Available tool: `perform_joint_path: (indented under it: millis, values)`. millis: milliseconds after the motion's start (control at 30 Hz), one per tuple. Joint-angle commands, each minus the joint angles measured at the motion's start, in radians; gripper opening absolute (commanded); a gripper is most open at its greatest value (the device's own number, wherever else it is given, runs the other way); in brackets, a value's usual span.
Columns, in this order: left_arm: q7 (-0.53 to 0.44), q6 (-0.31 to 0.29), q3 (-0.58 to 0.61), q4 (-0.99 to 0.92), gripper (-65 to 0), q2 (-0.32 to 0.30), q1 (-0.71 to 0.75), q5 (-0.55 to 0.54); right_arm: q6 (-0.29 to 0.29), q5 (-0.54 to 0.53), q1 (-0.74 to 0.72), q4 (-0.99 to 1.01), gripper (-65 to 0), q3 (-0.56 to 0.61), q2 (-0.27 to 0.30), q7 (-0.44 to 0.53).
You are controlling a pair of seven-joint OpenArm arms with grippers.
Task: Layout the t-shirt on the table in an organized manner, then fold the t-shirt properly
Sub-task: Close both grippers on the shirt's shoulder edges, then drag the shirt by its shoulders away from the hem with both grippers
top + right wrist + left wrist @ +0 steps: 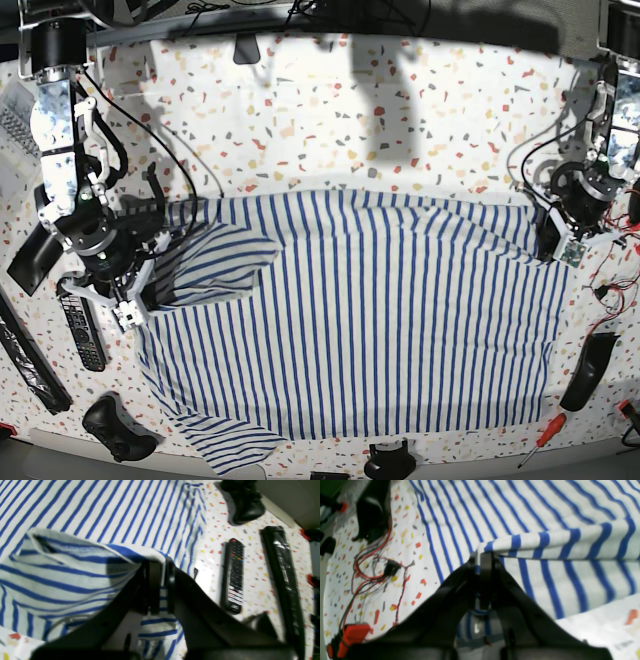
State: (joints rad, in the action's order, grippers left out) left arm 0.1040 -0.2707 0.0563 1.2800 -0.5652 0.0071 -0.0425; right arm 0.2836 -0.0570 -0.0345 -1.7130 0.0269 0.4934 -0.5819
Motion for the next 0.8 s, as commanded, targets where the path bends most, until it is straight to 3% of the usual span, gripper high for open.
perform_joint_path:
  millis: [0, 300, 467, 567, 767]
  values:
    - [-0.029, 0.008, -0.009, 0.003, -65.0, -0.017, -0.027, -0.004, -0.024, 0.001, -0.034, 0.003, -65.0, -0.008, 0.013, 0.025]
    - [-0.022, 0.008, -0.009, -0.008, -65.0, -0.016, -0.035, -0.018, -0.027, -0.007, -0.15, 0.272, -65.0, -0.008, 0.013, 0.066]
    - [-0.023, 0.018, -0.009, -0.013, -65.0, -0.016, -0.038, -0.011, -0.027, -0.009, -0.185, 0.302, -65.0, -0.008, 0.013, 0.068]
    - [-0.026, 0.024, -0.009, -0.013, -65.0, -0.013, -0.045, -0.011, -0.026, -0.074, -0.192, 0.302, -65.0, -0.008, 0.011, 0.077]
    - [-0.028, 0.035, -0.008, -0.013, -65.0, 0.013, -0.075, -0.011, -0.026, -0.027, -0.198, 0.302, -65.0, -0.008, -0.068, 0.091]
